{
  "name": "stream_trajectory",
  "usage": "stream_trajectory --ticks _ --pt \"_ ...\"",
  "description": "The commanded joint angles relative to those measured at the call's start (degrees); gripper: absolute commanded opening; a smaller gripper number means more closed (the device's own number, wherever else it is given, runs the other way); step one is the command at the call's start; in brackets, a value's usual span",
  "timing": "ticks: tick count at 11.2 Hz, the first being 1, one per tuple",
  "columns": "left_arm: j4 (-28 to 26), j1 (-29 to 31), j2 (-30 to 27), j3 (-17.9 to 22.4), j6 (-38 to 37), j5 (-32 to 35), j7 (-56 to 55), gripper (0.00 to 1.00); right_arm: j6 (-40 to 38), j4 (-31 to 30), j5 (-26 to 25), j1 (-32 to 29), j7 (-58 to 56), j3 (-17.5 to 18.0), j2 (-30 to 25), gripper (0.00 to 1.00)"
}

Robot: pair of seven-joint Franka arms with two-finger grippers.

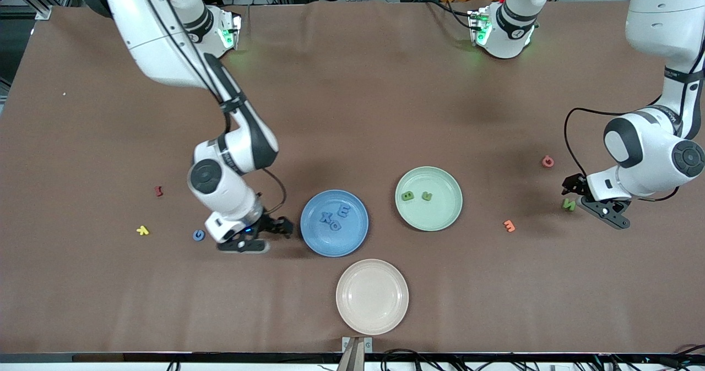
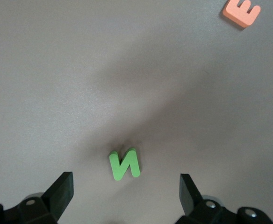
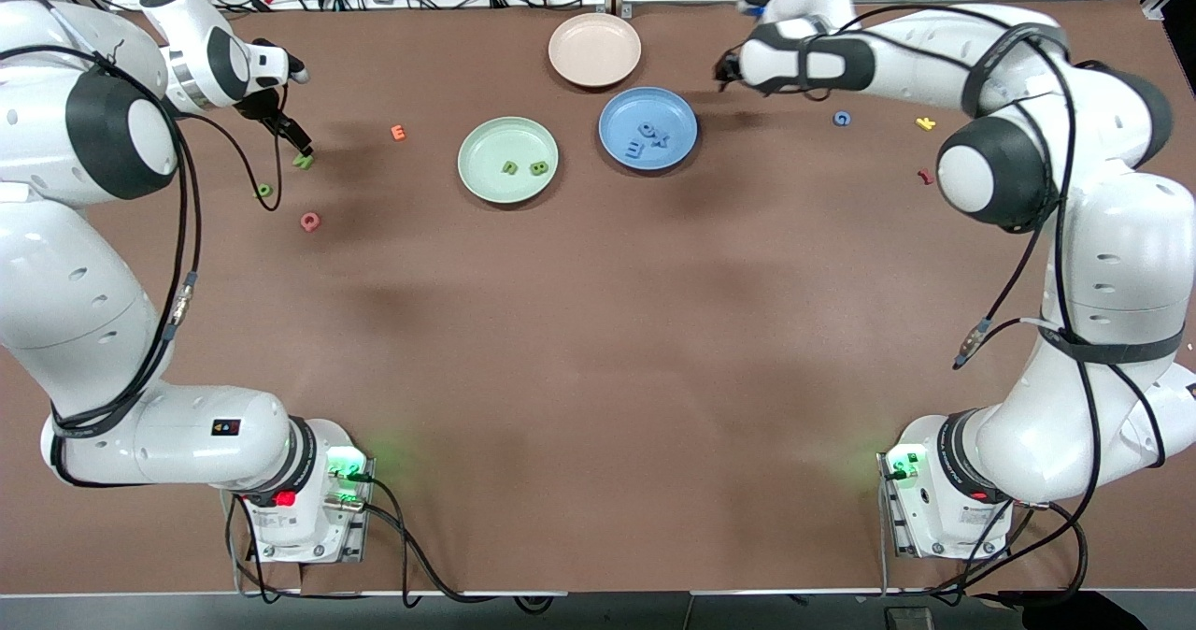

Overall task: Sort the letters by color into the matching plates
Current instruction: 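Grasp the green N with the left gripper while the right gripper grasps G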

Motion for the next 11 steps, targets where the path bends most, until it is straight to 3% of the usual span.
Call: stream_trajectory --ticks 1,7,11 --pt "0.0 -0.5 1.2 0.5 1.7 -4.2 1.7 1.0 -3.6 0.1 0.1 -5.1 -4.1 -2.4 -1.2 1.0" --pt "0.4 -0.5 4.3 0.5 5.0 -6.6 1.5 1.0 -8.7 -1.4 -0.8 -11.9 -15.4 -3.9 -0.7 1.0" --pt "0.4 -0.5 5.0 0.5 6.0 -6.6 1.8 0.91 -8.3 -3.4 -0.9 -12.9 -16.5 -3.9 -0.5 1.0"
